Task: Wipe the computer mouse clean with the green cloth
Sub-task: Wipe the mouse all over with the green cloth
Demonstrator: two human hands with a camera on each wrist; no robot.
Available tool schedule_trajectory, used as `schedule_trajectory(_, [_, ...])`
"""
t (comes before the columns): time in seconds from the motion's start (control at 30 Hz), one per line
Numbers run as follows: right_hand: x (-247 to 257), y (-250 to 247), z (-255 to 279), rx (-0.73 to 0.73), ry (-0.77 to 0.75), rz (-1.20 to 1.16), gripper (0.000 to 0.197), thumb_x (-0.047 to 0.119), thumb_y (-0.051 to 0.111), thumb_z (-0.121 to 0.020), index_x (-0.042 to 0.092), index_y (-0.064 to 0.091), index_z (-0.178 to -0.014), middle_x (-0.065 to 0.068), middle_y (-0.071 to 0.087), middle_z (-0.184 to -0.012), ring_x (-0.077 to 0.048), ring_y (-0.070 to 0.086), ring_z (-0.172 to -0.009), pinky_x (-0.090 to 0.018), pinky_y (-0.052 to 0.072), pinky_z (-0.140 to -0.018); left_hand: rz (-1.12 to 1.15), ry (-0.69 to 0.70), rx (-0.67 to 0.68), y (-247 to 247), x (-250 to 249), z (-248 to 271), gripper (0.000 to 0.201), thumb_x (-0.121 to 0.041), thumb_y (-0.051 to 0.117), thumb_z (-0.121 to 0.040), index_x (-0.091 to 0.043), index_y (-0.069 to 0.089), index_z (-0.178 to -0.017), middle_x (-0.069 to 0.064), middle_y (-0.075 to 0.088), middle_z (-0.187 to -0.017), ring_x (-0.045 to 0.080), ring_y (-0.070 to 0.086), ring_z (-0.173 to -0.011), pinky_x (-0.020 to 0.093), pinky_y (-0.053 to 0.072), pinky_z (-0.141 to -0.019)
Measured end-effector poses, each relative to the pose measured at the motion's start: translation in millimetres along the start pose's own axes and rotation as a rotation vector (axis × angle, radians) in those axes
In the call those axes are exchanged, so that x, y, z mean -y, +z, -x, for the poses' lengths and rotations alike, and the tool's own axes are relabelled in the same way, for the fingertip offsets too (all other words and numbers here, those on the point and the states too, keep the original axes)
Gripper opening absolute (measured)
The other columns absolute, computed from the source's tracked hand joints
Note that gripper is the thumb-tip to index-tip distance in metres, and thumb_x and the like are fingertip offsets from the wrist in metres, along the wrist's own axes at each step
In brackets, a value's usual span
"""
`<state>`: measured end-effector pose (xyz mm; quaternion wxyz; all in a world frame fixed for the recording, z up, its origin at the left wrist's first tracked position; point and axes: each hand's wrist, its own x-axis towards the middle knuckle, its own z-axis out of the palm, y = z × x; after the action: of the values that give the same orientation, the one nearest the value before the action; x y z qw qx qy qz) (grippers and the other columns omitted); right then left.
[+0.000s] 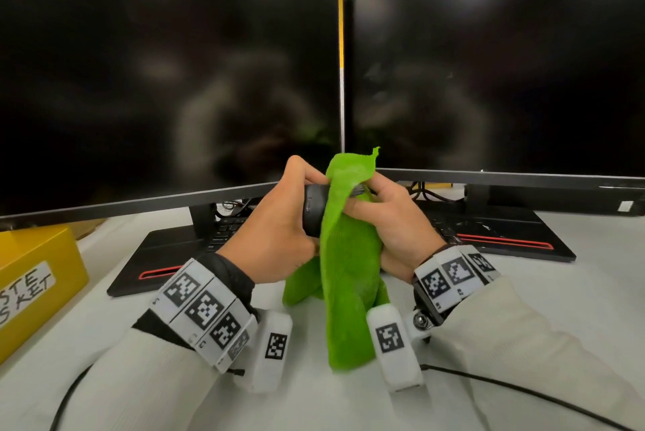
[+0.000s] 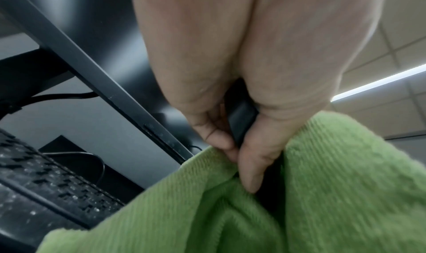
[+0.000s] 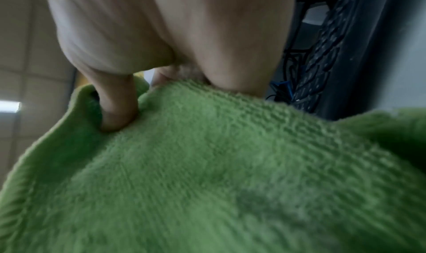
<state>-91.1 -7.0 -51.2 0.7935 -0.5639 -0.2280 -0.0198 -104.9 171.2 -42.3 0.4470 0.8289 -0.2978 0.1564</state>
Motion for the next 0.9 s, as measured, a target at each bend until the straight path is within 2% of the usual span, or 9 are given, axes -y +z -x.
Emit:
schedule_trajectory(0.07, [0, 5, 1, -0.018, -0.029, 0.028, 0.032, 0.001, 0.072, -0.08, 0.005, 0.071, -0.112, -0.017, 0.073, -0.096, -0.028, 0.072, -0.085, -0.043, 0.061, -0.078, -0.021, -0.018, 0.009, 0, -1, 0, 0.067, -0.007, 0.091, -0.076, -0.015, 0.038, -0.116, 0.008, 0.064, -0.095, 0.013, 0.063, -0.071, 0.028, 0.053, -0.054])
schedule_trajectory(0.17, [1, 6, 1, -0.08, -0.004, 0.023, 0.042, 0.009, 0.081, -0.065, -0.004, 0.073, -0.104, -0.023, 0.074, -0.096, -0.034, 0.073, -0.086, -0.044, 0.061, -0.08, -0.096, -0.006, 0.035, 2, -3, 0, 0.065, -0.025, 0.086, -0.073, -0.017, 0.034, -0.112, 0.008, 0.062, -0.095, 0.014, 0.061, -0.073, 0.043, 0.057, -0.062])
schedule_trajectory(0.3, [4, 4, -2, -0.175, 0.069, -0.041, 0.021, -0.003, 0.07, -0.082, -0.01, 0.071, -0.102, -0.027, 0.072, -0.095, -0.04, 0.07, -0.089, -0.051, 0.059, -0.086, -0.098, 0.005, 0.037, 3, -5, 2, 0.063, -0.014, 0.088, -0.078, -0.016, 0.035, -0.111, 0.002, 0.062, -0.097, 0.012, 0.062, -0.076, 0.042, 0.057, -0.066])
schedule_trajectory(0.4, [3, -1, -4, -0.186, 0.086, -0.13, 0.021, -0.006, 0.056, -0.092, -0.009, 0.068, -0.109, -0.026, 0.071, -0.097, -0.036, 0.07, -0.085, -0.046, 0.06, -0.08, -0.076, -0.008, -0.003, 0, -6, 2, 0.068, -0.004, 0.09, -0.074, -0.017, 0.037, -0.114, 0.004, 0.061, -0.098, 0.012, 0.061, -0.074, 0.039, 0.056, -0.061])
schedule_trajectory(0.5, [3, -5, -5, -0.167, 0.091, -0.179, 0.023, -0.007, 0.048, -0.095, -0.003, 0.068, -0.107, -0.022, 0.071, -0.094, -0.033, 0.07, -0.084, -0.045, 0.06, -0.08, -0.035, -0.021, -0.048, -4, -7, 2, 0.077, -0.002, 0.094, -0.069, -0.018, 0.038, -0.119, 0.006, 0.061, -0.103, 0.014, 0.062, -0.08, 0.038, 0.059, -0.068])
schedule_trajectory(0.6, [3, -11, -7, -0.16, 0.08, -0.307, 0.03, -0.006, 0.041, -0.096, 0.002, 0.067, -0.108, -0.023, 0.072, -0.107, -0.036, 0.071, -0.094, -0.052, 0.056, -0.091, -0.002, -0.041, -0.13, -6, -10, 2, 0.08, -0.003, 0.097, -0.067, -0.016, 0.039, -0.12, 0.007, 0.062, -0.105, 0.008, 0.061, -0.082, 0.032, 0.059, -0.075])
schedule_trajectory(0.7, [5, -17, -8, -0.157, 0.106, -0.462, 0.033, 0.002, 0.036, -0.1, 0.007, 0.063, -0.119, -0.022, 0.071, -0.118, -0.04, 0.069, -0.107, -0.058, 0.054, -0.094, 0.007, -0.058, -0.221, -7, -10, 1, 0.079, -0.002, 0.098, -0.064, -0.013, 0.041, -0.118, 0.0, 0.059, -0.101, 0.0, 0.059, -0.076, 0.025, 0.057, -0.071])
schedule_trajectory(0.8, [6, -18, -7, -0.086, 0.175, -0.556, 0.03, 0.022, 0.039, -0.103, 0.012, 0.064, -0.117, -0.028, 0.05, -0.146, -0.05, 0.049, -0.133, -0.069, 0.035, -0.11, 0.026, -0.053, -0.282, -7, -11, 1, 0.079, -0.003, 0.098, -0.063, -0.008, 0.041, -0.117, -0.002, 0.058, -0.097, -0.007, 0.06, -0.072, 0.017, 0.054, -0.065])
schedule_trajectory(0.9, [8, -16, -1, 0.009, 0.257, -0.529, 0.056, 0.039, 0.045, -0.101, -0.001, 0.05, -0.14, -0.03, 0.036, -0.154, -0.051, 0.038, -0.14, -0.064, 0.027, -0.117, 0.028, -0.026, -0.346, -9, -12, 0, 0.077, -0.003, 0.097, -0.065, -0.004, 0.039, -0.115, -0.002, 0.056, -0.098, -0.014, 0.06, -0.072, 0.01, 0.05, -0.065])
